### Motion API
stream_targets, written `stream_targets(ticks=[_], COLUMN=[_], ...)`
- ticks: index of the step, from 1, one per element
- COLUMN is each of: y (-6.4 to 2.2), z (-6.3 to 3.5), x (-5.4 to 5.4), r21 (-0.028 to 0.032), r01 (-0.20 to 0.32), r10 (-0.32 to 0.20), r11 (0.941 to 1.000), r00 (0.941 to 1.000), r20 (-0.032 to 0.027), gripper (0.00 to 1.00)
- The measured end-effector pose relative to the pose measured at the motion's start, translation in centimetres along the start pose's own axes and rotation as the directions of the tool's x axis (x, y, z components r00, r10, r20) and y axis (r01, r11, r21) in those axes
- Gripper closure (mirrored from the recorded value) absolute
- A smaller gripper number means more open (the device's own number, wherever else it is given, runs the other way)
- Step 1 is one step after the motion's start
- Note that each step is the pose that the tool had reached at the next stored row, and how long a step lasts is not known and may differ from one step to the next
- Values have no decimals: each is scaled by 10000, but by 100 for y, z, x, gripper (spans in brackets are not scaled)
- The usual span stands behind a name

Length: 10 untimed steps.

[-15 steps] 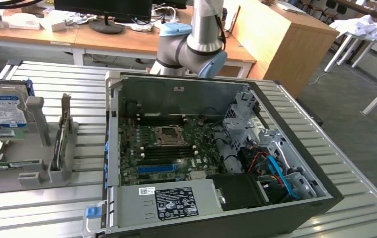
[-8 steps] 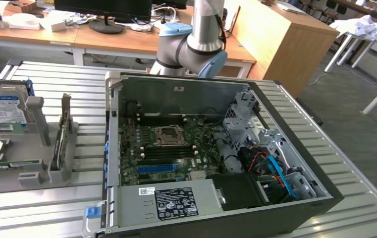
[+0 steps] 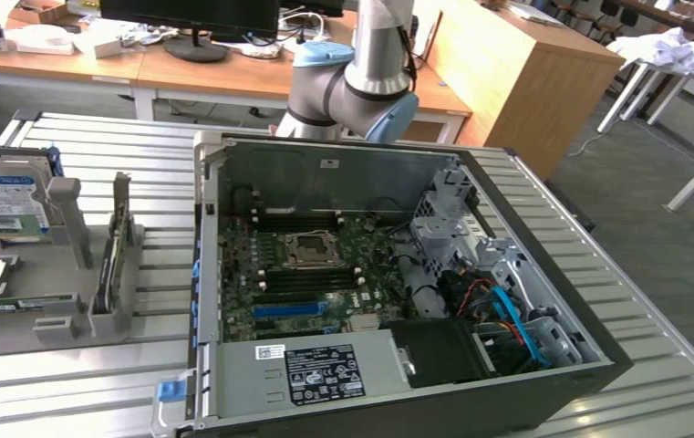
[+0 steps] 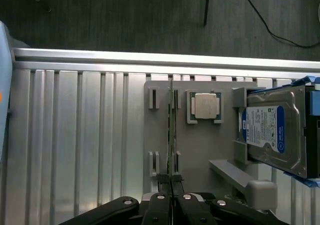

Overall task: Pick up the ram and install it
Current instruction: 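Pick up the ram and move it above insertion slot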

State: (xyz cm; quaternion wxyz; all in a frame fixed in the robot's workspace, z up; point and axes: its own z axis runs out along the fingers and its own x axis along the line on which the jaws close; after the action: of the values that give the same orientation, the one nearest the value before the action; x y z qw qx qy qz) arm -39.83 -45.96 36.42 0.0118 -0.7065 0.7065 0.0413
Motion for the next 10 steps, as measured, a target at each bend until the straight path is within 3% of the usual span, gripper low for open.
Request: stream_targets(ticks=[10], y=[-4], z=[-177], x=[-13], r21=[4], r01=[-54], r10=[54], r11=[10000], r00=[10000], r20=[3], gripper=[88])
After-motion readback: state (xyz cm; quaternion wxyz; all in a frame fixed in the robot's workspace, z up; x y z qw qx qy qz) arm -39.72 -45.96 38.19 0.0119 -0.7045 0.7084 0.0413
